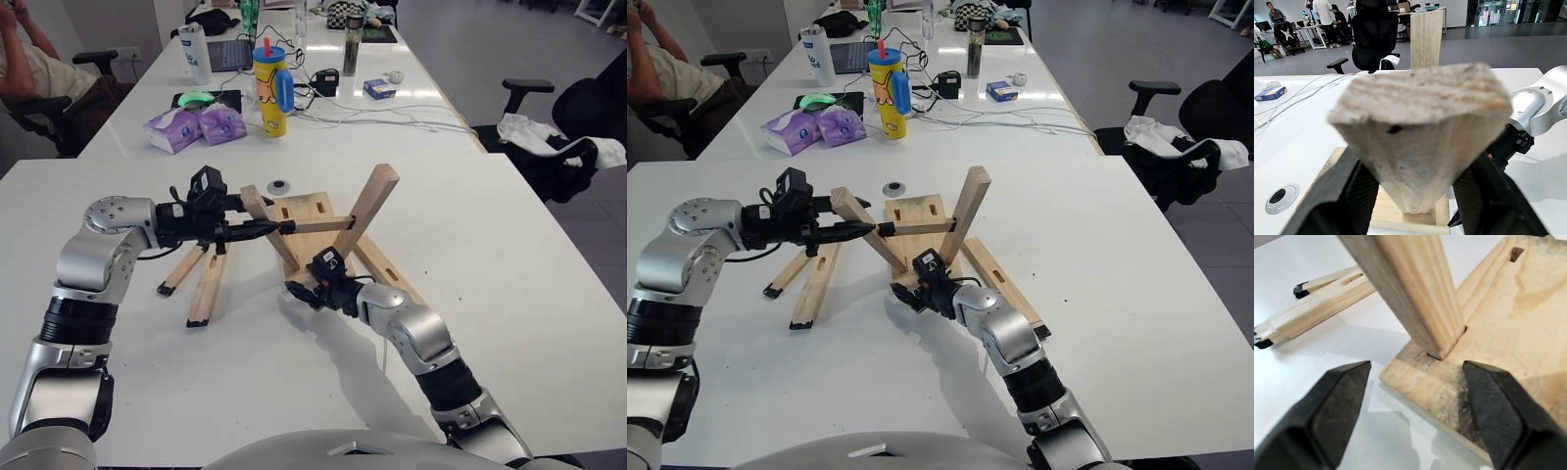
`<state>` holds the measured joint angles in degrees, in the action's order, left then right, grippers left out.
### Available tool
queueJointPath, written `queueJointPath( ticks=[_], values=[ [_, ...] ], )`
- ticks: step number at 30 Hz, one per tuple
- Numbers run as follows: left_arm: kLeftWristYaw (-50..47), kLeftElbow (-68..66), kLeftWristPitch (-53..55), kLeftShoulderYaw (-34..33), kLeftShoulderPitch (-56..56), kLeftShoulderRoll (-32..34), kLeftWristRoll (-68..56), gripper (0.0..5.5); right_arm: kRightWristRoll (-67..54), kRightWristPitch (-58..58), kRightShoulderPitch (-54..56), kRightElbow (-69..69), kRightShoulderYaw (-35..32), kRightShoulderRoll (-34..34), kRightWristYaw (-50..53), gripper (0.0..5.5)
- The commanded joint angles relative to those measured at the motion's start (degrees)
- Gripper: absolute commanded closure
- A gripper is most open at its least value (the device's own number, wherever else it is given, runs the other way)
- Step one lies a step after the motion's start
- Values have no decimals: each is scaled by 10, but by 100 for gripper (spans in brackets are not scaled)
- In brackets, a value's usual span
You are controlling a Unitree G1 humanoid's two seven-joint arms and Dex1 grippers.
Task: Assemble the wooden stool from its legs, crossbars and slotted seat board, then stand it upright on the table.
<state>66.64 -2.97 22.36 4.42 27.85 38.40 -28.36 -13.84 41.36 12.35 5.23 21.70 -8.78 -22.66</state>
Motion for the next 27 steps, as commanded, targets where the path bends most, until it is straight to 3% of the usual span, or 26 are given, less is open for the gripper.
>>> queueJointPath(
  ticks=[1, 8, 12, 17, 19, 22, 27],
  values=[
    [-7, -51, 19, 45, -33, -18, 42, 348, -14, -27, -55, -12, -2, 1, -29, 286],
    [-7, -57, 14, 38, -32, -13, 41, 348, -105, -111, -77, 179, -105, 30, -33, 401],
    [-5, -65, 12, 38, -23, -13, 40, 348, -77, -129, 26, 238, -122, 60, 31, 466],
    [-2, -76, 12, 43, -11, -19, 42, 348, 12, -164, 90, 184, -80, 70, 81, 466],
    [-3, -77, 11, 45, -10, -20, 41, 348, 65, -161, 78, 109, -46, 56, 97, 466],
    [-2, -80, 9, 51, -1, -26, 42, 348, 139, -63, 17, -57, 32, -2, 92, 466],
    [-1, -85, 3, 49, 2, -31, 41, 348, 142, -64, -13, -65, 43, -8, 75, 466]
  ],
)
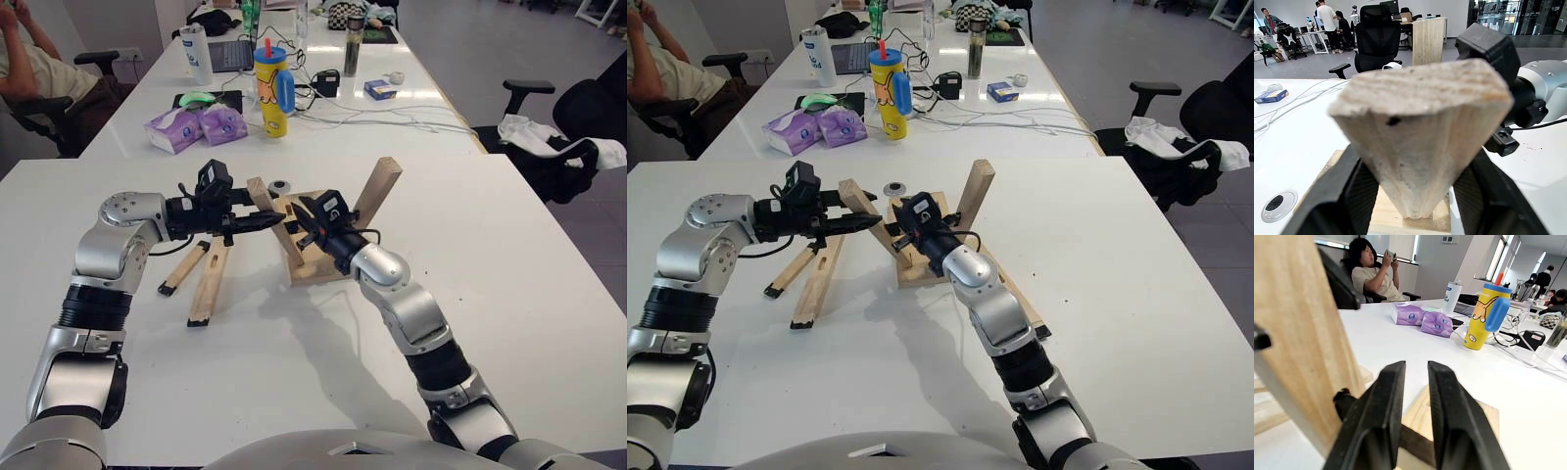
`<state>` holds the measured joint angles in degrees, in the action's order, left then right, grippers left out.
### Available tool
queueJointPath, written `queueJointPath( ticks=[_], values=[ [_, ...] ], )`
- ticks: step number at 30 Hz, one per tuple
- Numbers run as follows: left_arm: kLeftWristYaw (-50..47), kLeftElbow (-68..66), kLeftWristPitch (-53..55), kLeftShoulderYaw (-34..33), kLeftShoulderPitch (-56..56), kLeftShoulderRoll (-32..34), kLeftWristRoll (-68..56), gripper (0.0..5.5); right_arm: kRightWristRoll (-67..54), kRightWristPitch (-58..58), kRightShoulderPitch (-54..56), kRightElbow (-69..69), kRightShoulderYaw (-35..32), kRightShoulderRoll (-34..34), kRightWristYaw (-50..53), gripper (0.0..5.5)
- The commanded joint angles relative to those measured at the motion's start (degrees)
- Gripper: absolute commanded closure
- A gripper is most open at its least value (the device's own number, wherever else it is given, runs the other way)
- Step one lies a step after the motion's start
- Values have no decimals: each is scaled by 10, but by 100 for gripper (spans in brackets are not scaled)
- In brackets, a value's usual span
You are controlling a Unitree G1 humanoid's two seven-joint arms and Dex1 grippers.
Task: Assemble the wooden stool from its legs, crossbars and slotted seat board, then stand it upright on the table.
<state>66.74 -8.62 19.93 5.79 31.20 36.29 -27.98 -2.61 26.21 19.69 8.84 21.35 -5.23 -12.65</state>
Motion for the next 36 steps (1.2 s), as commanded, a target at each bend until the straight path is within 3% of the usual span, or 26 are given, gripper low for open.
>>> queueJointPath(
  ticks=[1, 5, 11, 18, 26, 27, 36],
  values=[
    [-5, -32, 24, 32, -31, -14, 35, 348, 16, 55, -83, -88, 41, -34, -35, 466],
    [0, -33, 21, 15, -31, -18, 18, 348, -97, -45, -99, 25, -47, 16, -59, 466],
    [45, -53, 14, -13, 4, 9, 10, 348, -203, -23, -171, 187, -104, -42, -124, 466],
    [114, -87, -11, 10, 66, 17, 38, 348, -115, -17, -170, 22, -53, -41, -92, 466],
    [120, -113, -29, 16, 65, -1, 56, 348, -71, -54, -143, -116, -59, -2, -60, 466],
    [114, -115, -35, 14, 63, -2, 60, 312, -66, -51, -143, -121, -57, -3, -57, 470],
    [83, -55, 19, -83, 8, 36, 7, 184, -38, -26, -149, -150, -37, -16, -75, 470]
  ],
)
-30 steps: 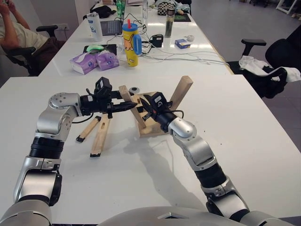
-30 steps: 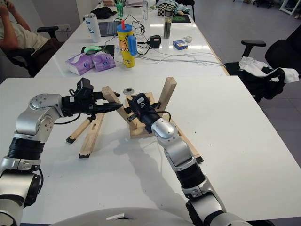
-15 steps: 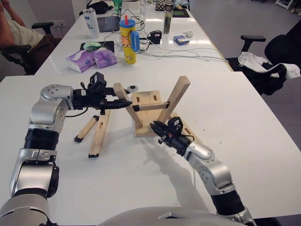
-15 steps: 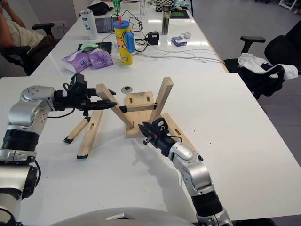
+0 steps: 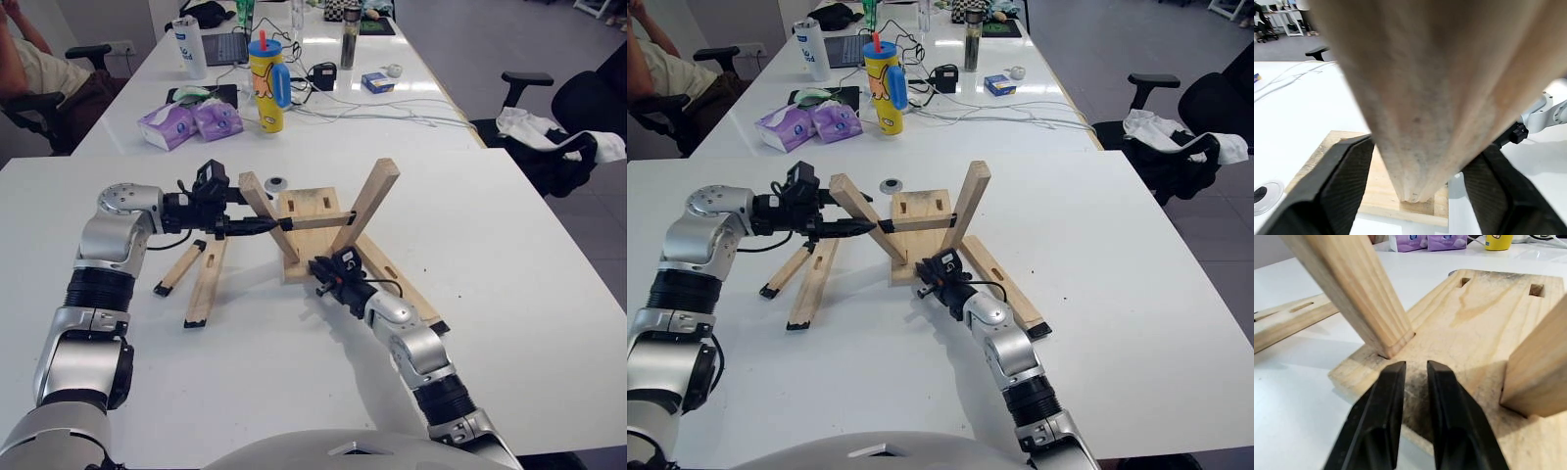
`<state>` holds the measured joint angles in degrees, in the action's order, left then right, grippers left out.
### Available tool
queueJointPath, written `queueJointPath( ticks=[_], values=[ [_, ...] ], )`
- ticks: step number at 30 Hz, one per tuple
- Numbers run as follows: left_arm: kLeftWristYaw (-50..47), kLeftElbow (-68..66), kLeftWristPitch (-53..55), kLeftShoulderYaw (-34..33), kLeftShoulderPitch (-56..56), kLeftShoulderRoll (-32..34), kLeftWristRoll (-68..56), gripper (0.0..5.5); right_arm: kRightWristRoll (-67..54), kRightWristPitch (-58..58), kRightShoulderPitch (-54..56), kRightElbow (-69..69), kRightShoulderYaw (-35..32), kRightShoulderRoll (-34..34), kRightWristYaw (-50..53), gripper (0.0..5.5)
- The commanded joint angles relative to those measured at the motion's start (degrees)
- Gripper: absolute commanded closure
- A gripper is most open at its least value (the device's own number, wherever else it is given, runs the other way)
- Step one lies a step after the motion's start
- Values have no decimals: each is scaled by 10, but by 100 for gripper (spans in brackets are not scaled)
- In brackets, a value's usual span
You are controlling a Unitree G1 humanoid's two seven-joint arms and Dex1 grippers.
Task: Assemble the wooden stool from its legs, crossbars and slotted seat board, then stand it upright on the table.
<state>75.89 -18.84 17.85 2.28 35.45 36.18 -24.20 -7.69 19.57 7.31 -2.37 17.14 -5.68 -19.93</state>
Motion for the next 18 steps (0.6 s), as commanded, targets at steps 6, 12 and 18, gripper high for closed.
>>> queueJointPath(
  ticks=[6, 12, 18],
  values=[
    [-90, 176, 184, -196, -9, 31, -226, 218, 17, 37, -33, -51, 2, -15, -4, 470],
    [-334, 245, 183, -245, 139, -62, -314, 234, 23, 34, -22, -67, 6, -14, -13, 470],
    [-393, 223, 203, 6, -24, -83, -119, 234, 29, 33, -10, -82, 13, -8, -13, 470]
  ],
)
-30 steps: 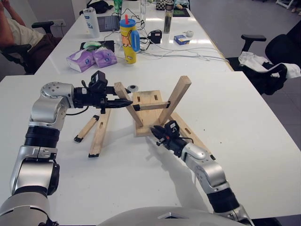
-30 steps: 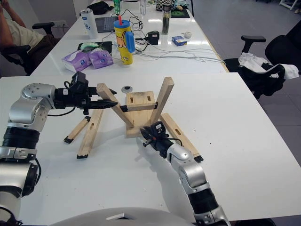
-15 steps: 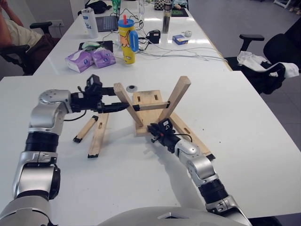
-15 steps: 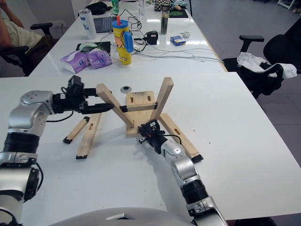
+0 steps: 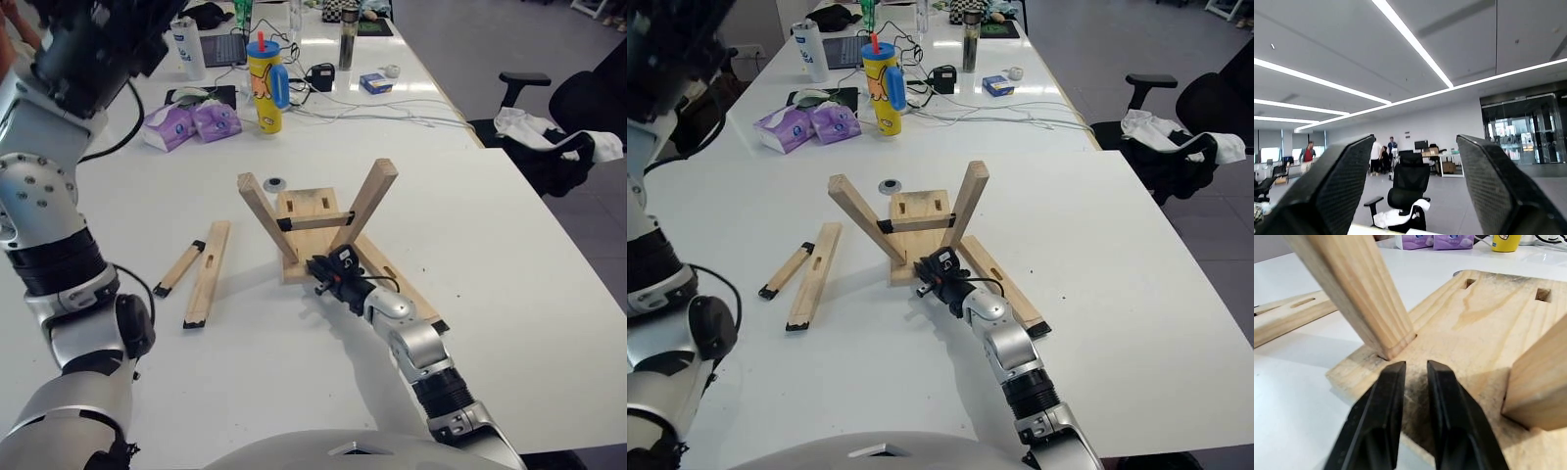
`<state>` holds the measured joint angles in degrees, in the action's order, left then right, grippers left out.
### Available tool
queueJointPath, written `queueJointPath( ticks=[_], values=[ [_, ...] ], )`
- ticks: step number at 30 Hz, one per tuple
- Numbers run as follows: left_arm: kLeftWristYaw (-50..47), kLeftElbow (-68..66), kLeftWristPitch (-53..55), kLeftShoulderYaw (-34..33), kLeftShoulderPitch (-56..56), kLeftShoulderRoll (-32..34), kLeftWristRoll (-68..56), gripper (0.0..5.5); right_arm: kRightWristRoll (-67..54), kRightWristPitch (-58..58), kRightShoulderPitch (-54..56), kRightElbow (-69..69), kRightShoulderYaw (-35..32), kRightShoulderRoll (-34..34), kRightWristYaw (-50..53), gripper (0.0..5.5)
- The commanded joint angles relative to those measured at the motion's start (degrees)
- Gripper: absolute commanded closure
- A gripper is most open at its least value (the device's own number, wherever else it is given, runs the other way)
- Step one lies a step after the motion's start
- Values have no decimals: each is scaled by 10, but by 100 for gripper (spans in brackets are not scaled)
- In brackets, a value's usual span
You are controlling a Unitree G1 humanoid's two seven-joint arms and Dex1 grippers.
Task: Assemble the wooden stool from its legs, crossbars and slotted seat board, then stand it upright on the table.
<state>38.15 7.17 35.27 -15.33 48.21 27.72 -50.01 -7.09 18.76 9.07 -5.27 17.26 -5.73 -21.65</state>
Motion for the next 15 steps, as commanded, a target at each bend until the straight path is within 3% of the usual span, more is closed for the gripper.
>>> queueJointPath(
  ticks=[1, 4, 6, 13, 15],
  values=[
    [-34, -67, 26, 235, -200, 5, 191, 234, 26, 42, -25, -57, 15, -7, 6, 470],
    [-62, -86, -5, 287, -272, -2, 261, 234, 34, 50, -15, -78, 26, -8, 3, 470],
    [-67, -76, -34, 268, -235, -18, 255, 234, 36, 49, -12, -88, 29, -7, 6, 470],
    [-135, -21, -98, 52, -15, -53, 123, 234, 37, 44, -8, -103, 23, -3, 5, 470],
    [-153, 10, -89, 20, 12, -56, 86, 234, 38, 44, -8, -105, 22, -3, 6, 470]
  ],
)
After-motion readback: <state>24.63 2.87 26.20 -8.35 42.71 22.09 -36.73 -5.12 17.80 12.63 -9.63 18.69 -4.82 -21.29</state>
